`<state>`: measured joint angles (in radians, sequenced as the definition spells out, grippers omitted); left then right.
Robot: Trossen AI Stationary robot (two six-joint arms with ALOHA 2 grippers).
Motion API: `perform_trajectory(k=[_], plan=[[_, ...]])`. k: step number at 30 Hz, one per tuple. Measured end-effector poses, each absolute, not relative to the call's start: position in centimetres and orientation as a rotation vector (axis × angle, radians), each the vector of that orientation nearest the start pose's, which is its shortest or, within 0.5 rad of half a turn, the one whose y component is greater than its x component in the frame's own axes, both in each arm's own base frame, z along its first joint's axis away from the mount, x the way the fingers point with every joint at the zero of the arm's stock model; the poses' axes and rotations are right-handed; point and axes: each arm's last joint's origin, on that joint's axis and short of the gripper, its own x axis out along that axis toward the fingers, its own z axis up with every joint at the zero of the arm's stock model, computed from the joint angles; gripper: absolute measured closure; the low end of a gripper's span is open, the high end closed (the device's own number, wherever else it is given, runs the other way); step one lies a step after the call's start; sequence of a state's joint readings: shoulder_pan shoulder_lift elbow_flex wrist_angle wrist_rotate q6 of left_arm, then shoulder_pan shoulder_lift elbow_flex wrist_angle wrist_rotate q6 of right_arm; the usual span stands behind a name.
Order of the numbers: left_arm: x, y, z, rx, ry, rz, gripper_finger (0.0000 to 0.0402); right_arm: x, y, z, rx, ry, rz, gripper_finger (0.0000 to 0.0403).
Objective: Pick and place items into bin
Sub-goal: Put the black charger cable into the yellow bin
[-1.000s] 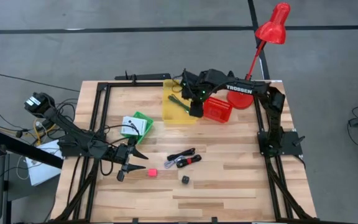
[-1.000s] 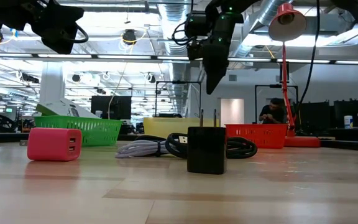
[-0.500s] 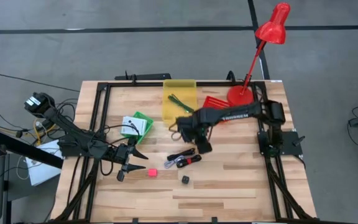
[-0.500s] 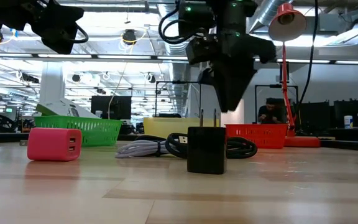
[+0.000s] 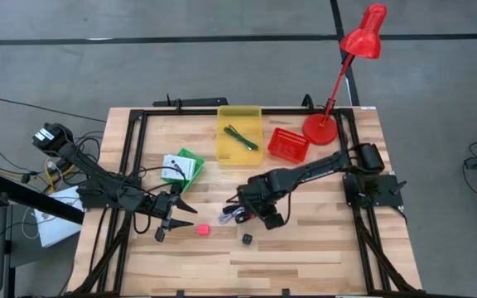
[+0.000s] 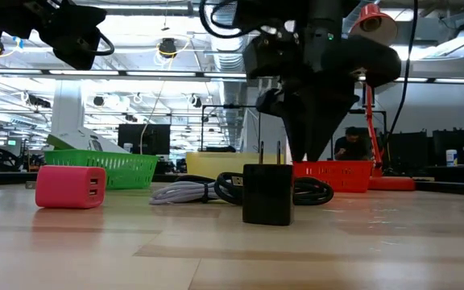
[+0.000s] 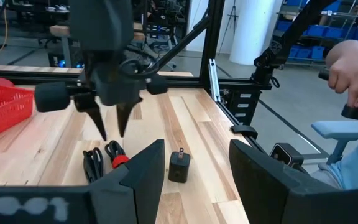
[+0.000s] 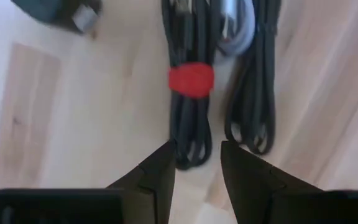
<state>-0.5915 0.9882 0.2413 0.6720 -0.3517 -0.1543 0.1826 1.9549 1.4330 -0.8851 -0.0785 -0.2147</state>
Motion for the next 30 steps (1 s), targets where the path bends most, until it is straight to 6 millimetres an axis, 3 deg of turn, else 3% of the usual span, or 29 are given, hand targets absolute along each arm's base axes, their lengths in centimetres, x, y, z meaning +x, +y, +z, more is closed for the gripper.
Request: perform_trajectory(k=[8, 22, 30], plan=[[16.3, -9.8, 19.4, -0.119, 0.085, -0.237, 0.023, 37.3, 8.7, 17.9, -0.229, 1.345, 0.362, 0.028], [16.1, -10.1, 19.4, -0.119, 0.09, -0.282, 0.023, 37.4, 8.3, 17.8, -0.18, 1.357, 0.315, 0.028], [16.1, -10.1, 19.5, -0.121, 0.086, -0.283, 0.023, 38.1, 8.1, 13.7, -0.193, 1.473, 0.324, 0.0281]])
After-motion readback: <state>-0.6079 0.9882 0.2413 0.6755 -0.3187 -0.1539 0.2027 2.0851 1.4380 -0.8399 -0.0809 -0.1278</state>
